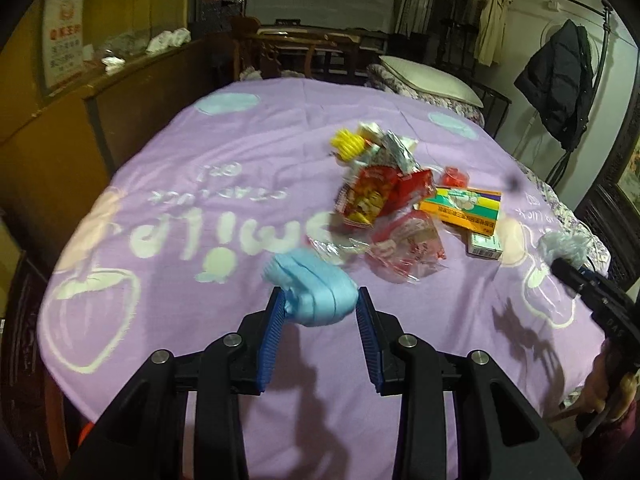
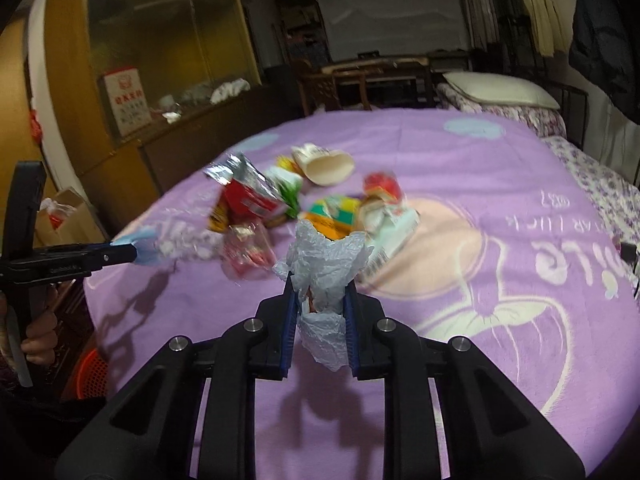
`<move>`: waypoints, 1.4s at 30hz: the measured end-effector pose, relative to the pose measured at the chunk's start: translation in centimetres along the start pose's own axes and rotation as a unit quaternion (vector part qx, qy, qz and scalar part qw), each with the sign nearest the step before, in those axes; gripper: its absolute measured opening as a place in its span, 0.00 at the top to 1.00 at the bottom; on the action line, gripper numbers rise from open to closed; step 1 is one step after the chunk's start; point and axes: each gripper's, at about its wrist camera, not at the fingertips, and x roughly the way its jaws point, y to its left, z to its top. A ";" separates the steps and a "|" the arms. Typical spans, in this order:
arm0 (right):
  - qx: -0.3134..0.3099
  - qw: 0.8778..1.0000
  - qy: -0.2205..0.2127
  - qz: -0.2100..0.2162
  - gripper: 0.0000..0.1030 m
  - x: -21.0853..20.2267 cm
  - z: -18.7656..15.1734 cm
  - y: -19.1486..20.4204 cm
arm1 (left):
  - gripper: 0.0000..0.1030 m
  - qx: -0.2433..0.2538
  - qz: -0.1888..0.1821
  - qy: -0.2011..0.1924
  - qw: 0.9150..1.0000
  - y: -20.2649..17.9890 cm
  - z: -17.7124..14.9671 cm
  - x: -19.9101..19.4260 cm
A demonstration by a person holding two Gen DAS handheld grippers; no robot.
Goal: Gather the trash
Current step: 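Lift the mask and bag and carry both tools toward the red basket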
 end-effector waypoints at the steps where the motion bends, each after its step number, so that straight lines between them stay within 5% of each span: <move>1: -0.004 1.000 -0.005 0.003 0.79 -0.5 0.3 0.5 | 0.65 0.000 0.005 -0.004 1.000 0.4 -0.1 -0.7; 10: -0.039 0.997 -0.043 0.056 0.79 -4.0 2.1 5.4 | 0.65 -0.025 0.036 -0.033 0.998 4.8 -2.3 -7.0; 16: -0.059 0.995 -0.021 0.071 0.78 -3.3 1.8 8.4 | 0.65 -0.054 0.029 -0.022 0.998 7.4 -3.2 -6.7; 26: -0.112 0.982 0.072 0.134 0.78 5.1 -0.4 15.1 | 0.65 -0.057 0.034 -0.022 0.998 8.3 -3.0 -6.2; 33: -0.126 0.976 0.152 0.093 0.79 13.4 -2.1 17.4 | 0.65 -0.057 0.056 -0.037 0.996 9.5 -2.1 -7.9; 42: -0.099 0.980 0.108 0.131 0.79 10.7 0.3 16.5 | 0.65 -0.084 0.132 -0.073 0.985 14.5 -1.9 -12.9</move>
